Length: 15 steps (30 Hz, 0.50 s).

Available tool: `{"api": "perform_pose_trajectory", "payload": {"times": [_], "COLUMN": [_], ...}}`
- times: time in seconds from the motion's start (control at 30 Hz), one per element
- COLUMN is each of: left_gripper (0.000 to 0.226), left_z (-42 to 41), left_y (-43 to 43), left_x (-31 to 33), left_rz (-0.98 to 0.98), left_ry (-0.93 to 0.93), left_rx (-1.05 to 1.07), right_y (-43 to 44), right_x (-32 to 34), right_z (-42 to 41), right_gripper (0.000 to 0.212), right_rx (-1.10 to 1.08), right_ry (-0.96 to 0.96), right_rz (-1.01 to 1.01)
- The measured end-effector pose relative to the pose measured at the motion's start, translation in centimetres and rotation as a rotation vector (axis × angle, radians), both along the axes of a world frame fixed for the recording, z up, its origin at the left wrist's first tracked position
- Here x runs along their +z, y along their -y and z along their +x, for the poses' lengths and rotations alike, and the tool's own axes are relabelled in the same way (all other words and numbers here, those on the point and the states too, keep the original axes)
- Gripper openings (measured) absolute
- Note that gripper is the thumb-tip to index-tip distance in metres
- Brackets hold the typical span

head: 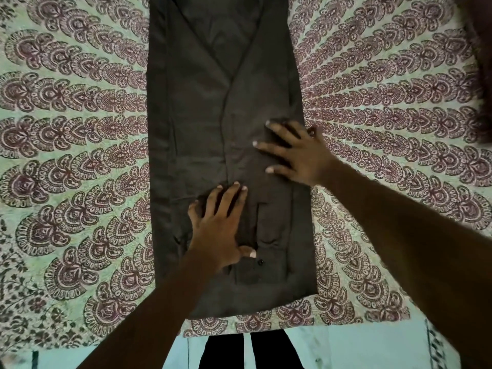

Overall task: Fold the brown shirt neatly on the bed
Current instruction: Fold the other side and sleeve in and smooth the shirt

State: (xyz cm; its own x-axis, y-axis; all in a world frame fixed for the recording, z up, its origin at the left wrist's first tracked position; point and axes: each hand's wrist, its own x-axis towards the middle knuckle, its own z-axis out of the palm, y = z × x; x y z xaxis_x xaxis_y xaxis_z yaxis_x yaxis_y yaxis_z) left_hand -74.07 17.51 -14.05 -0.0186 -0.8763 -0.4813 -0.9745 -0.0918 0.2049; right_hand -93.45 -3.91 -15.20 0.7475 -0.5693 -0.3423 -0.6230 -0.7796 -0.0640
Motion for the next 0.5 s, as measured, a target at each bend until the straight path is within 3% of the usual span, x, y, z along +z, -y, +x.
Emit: {"api": "perform_pose_trajectory", "payload": {"times": [0.13,0.23,0.5], "left_gripper": [0.141,0.134,0.104], "left_z": [0.0,-0.2,-0.5], "left_y": [0.1,-0.1,-4.2], "left_x": [0.0,0.5,0.9], "left_rz": [0.003,-0.004,-0.064], "left_ry": [-0.012,-0.015,-0.029], "left_rx": [-0.007,-0.023,-0.078], "right_y": [5.4,4.8,-13.1], "right_x": [0.7,0.8,-0.4], "right_z": [2.9,4.5,-0.2], "right_gripper": [0.074,0.073,0.069], "right_rx": [-0.117,-0.201,-0.197], "right_ry": [-0.037,-0.001,0.074], "right_rz": [0.010,-0.020,0.047]}}
